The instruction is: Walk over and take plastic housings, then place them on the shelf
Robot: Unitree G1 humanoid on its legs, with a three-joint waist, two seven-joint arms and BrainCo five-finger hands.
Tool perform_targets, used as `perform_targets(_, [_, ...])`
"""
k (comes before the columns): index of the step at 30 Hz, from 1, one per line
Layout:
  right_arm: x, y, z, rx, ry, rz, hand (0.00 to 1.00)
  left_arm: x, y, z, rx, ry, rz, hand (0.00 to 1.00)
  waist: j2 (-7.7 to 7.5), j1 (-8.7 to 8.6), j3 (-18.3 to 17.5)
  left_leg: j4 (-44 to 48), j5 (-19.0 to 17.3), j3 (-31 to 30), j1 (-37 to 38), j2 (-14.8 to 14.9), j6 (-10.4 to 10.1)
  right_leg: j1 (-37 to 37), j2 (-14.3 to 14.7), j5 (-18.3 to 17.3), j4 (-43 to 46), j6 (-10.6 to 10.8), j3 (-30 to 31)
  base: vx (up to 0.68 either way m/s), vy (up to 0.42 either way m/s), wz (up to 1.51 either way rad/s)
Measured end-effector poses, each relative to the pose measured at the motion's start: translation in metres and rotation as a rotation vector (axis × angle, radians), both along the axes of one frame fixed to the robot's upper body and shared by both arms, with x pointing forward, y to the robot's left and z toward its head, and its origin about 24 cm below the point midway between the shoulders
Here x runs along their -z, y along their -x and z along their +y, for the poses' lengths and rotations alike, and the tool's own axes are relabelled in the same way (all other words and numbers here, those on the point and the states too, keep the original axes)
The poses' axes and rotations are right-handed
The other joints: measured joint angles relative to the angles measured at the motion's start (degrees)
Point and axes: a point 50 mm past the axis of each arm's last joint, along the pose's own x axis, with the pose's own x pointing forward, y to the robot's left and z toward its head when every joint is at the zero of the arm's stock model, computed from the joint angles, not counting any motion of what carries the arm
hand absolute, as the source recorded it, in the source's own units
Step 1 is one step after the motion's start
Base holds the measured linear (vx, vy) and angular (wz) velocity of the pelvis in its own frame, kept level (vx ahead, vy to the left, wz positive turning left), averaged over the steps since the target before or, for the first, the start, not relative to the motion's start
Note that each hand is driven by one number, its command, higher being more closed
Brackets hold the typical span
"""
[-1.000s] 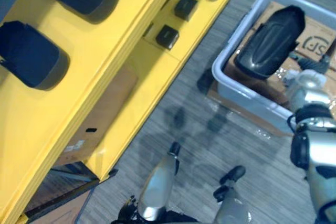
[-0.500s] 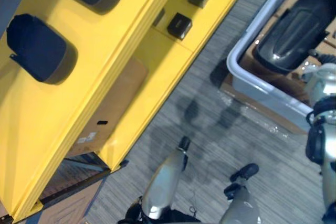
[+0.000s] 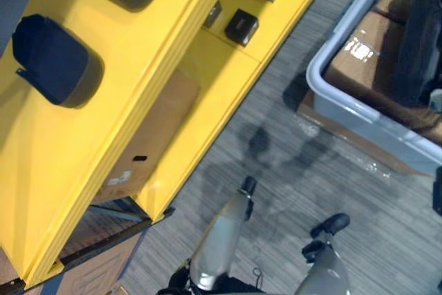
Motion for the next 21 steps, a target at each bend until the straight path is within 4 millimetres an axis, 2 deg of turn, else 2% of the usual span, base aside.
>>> perform_targets(8, [-0.005,0.002,-0.002,0.046,0.094,0.017,1.00,-0.002,-0.002,-0.002,0.009,0.009,-0.018,0.00,0.31,0.13,-0.2,-0.6,0.1,-0.1,0.4,0.0,-0.1,0.1,-0.1,0.0,0.2,0.1,-0.4,0.00,0.000,0.00])
perform_targets(13, [-0.021,-0.003,0.005,0.020,0.276,0.000,1.00,-0.006,-0.011,-0.002,0.015,0.021,-0.062,0.00,0.06,-0.42,0.0,-0.6,0.1,0.0,0.9,0.3,-0.1,0.4,0.4,0.0,0.2,-0.1,-0.3,-0.04,-0.014,-0.02])
perform_targets(15, [-0.032,-0.008,0.012,-0.020,0.361,-0.010,1.00,-0.008,-0.013,0.002,0.016,0.014,-0.071,0.00,-0.40,-1.07,0.3,-0.6,0.1,0.0,1.3,0.7,-0.1,0.8,0.8,-0.2,0.0,-0.4,-0.3,-0.06,-0.024,-0.04])
perform_targets(17, [-0.044,-0.014,0.023,-0.084,0.466,-0.034,1.00,-0.011,-0.018,0.009,0.011,-0.003,-0.096,0.00,-1.67,-1.67,1.2,-0.6,0.0,0.1,1.6,1.3,-0.2,1.0,1.4,-0.2,-0.1,-0.7,-0.2,-0.06,-0.026,-0.09])
perform_targets(21, [-0.046,-0.018,0.030,-0.139,0.520,-0.047,1.00,-0.012,-0.020,0.016,-0.011,-0.042,-0.118,0.00,-3.59,-1.86,2.5,-0.4,-0.2,1.2,2.2,2.4,-0.5,1.0,2.4,0.1,-0.7,-1.2,0.9,-0.07,-0.008,-0.17])
